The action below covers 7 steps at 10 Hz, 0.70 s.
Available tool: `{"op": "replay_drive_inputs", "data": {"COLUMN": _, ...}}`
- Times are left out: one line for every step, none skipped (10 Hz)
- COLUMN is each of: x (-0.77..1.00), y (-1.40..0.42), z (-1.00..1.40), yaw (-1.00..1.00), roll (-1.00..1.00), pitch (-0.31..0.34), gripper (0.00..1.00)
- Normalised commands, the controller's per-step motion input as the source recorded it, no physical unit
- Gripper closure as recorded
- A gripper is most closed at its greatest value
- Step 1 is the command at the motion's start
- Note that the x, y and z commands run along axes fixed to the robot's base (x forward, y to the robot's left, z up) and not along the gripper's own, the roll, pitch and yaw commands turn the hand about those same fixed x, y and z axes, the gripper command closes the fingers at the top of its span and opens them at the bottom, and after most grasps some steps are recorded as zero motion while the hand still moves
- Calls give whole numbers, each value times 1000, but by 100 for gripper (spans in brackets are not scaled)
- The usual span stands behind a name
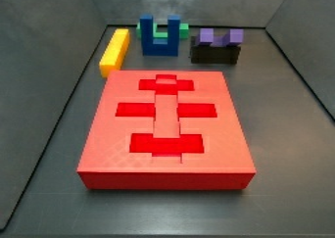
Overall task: Pick up the purple object. Move up. Place the purple object on the fixture. Regrasp the purple object. Move to above the board. Insert the purple object.
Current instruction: Regrasp the purple object.
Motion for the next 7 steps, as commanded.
{"op": "replay_drive_inputs", "data": {"x": 0, "y": -214, "z": -29, "yaw": 397, "roll": 1000, "pitch": 0, "gripper": 0}}
{"op": "replay_drive_inputs", "data": {"x": 0, "y": -206, "z": -34, "yaw": 409, "roll": 997, "pitch": 0, "gripper": 0}}
{"op": "replay_drive_inputs", "data": {"x": 0, "y": -220, "z": -46, "yaw": 414, "roll": 957, "pitch": 0, "gripper": 0}}
{"op": "replay_drive_inputs", "data": {"x": 0, "y": -234, "z": -57, "yaw": 409, "roll": 951, "pitch": 0, "gripper": 0}}
{"op": "replay_drive_inputs", "data": {"x": 0, "y": -234, "z": -60, "yaw": 409, "roll": 954, "pitch": 0, "gripper": 0}}
{"op": "replay_drive_inputs", "data": {"x": 0, "y": -231, "z": -63, "yaw": 411, "roll": 946, "pitch": 0, "gripper": 0}}
{"op": "replay_drive_inputs", "data": {"x": 0, "y": -240, "z": -71, "yaw": 411, "roll": 929, "pitch": 0, "gripper": 0}}
